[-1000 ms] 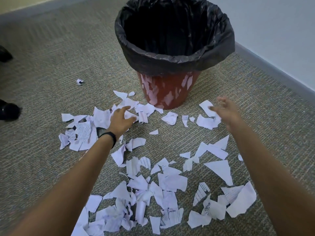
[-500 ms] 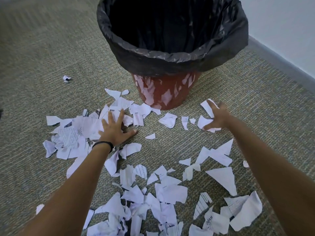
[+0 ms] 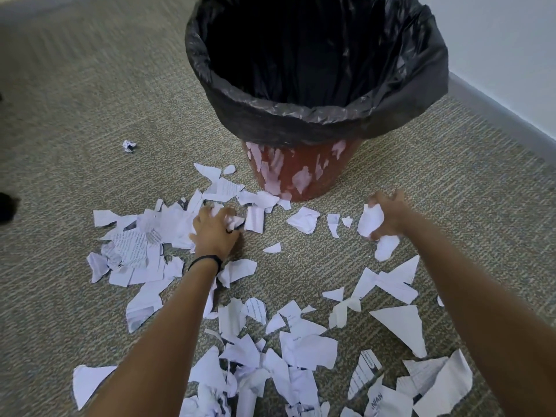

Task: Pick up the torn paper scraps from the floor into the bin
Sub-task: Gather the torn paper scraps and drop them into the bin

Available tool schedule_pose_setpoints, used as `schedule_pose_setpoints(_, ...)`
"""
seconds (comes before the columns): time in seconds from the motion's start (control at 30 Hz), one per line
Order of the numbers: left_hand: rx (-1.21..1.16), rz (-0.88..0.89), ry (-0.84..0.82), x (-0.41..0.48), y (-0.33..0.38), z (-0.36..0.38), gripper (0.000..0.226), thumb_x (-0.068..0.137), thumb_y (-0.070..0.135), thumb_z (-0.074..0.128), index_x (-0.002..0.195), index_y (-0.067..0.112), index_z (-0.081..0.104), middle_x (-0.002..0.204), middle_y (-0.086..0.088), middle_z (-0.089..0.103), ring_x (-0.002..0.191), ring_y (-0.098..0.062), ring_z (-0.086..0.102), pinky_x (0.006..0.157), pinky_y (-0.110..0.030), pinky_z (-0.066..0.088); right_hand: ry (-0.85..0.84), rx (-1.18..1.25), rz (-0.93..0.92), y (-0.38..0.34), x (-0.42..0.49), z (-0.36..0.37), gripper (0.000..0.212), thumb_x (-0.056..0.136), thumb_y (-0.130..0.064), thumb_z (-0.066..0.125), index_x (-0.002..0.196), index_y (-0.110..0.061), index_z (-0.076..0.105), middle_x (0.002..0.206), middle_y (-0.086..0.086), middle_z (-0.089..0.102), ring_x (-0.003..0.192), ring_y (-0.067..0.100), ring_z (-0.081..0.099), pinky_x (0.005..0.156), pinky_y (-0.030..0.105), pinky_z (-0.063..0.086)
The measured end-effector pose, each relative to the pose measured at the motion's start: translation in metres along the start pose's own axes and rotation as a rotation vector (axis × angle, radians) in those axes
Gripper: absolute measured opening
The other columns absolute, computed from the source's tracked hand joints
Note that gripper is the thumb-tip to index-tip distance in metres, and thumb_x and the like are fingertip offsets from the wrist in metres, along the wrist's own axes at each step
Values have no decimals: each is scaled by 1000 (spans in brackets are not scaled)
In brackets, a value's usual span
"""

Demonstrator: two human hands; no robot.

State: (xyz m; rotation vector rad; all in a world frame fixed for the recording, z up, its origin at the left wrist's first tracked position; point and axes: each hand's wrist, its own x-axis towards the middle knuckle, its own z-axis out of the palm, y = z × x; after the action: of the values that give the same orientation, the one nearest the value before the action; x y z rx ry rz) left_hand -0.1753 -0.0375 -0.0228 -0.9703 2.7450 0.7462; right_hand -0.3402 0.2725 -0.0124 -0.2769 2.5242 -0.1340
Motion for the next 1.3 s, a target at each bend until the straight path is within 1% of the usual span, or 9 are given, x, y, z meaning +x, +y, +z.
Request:
schedule_pose_setpoints(0.1, 27, 79, 46, -11, 0, 1, 30, 86, 6, 58, 116, 13, 62, 135, -19, 39, 121, -40, 37, 97, -48, 38, 13, 59, -21, 0, -10, 9, 62, 74, -10, 75, 127, -13, 42, 132, 22, 24, 103, 37, 47, 78, 32, 45)
schedule_pose_setpoints(0.2, 20, 129, 61, -25, 4, 3, 27, 86, -2, 56, 110, 7, 66, 123, -18, 48, 110, -39, 44, 89, -45, 42, 86, 53, -43, -3, -23, 21, 64, 82, -11, 69, 137, -12, 38, 143, 24, 29, 123, 37, 44, 92, 36, 42)
schedule_pose_setpoints(0.37, -29, 165, 57, -50, 8, 4, 23, 91, 13, 59, 112, 5, 65, 114, -17, 58, 103, -38, 56, 80, -42, 47, 188, 131, -130, -21, -51, 35, 49, 86, -15, 61, 132, -9, 47, 132, 19, 52, 121, 32, 49, 95, 35, 41)
schedule_pose_setpoints(0.5, -141, 60, -18, -64, 24, -15, 33, 92, 30, 58, 104, -1, 62, 105, -24, 64, 100, -38, 60, 77, -36, 45, 26, 125, -221, -42, -82, 36, 45, 87, -21, 63, 130, -11, 52, 136, 14, 50, 123, 27, 49, 95, 30, 40)
schedule_pose_setpoints(0.63, -306, 17, -403, -67, 43, -48, 28, 85, 22, 67, 106, 7, 55, 108, -18, 60, 89, -30, 65, 75, -37, 58, -268, 252, -279, -66, -118, 23, 51, 87, -18, 64, 134, -10, 46, 143, 7, 38, 130, 25, 42, 92, 31, 42)
schedule_pose_setpoints(0.77, -366, 141, -620, -85, 80, -107, 34, 84, 35, 66, 98, 5, 57, 84, -6, 62, 44, -4, 55, 43, -16, 47, -412, 633, -368, -87, -158, -17, 36, 87, -7, 62, 122, -9, 54, 108, -3, 55, 99, 19, 60, 63, 20, 55)
schedule_pose_setpoints(0.97, -860, 266, -424, -115, 136, -178, 24, 94, 35, 51, 77, 18, 55, 43, 10, 53, 28, 1, 38, 28, -10, 23, -373, 1351, -662, -107, -202, -94, 23, 67, -11, 67, 90, -15, 66, 86, -3, 71, 70, 11, 68, 49, 22, 56)
schedule_pose_setpoints(1.13, -1313, 260, -317, -123, 166, -194, 29, 97, 32, 48, 75, 16, 59, 48, 8, 53, 38, -1, 43, 32, -11, 31, -117, 1809, -603, -132, -200, -134, 16, 93, 0, 45, 106, -2, 54, 85, 8, 68, 67, 10, 68, 56, 18, 56)
schedule_pose_setpoints(1.3, -1521, 280, -333, -132, 186, -197, 21, 96, 25, 50, 97, 6, 59, 96, -7, 63, 85, -15, 64, 79, -22, 57, -90, 2029, -471, -150, -192, -151, 33, 93, 3, 44, 125, 5, 45, 107, 21, 58, 91, 25, 60, 79, 34, 57)
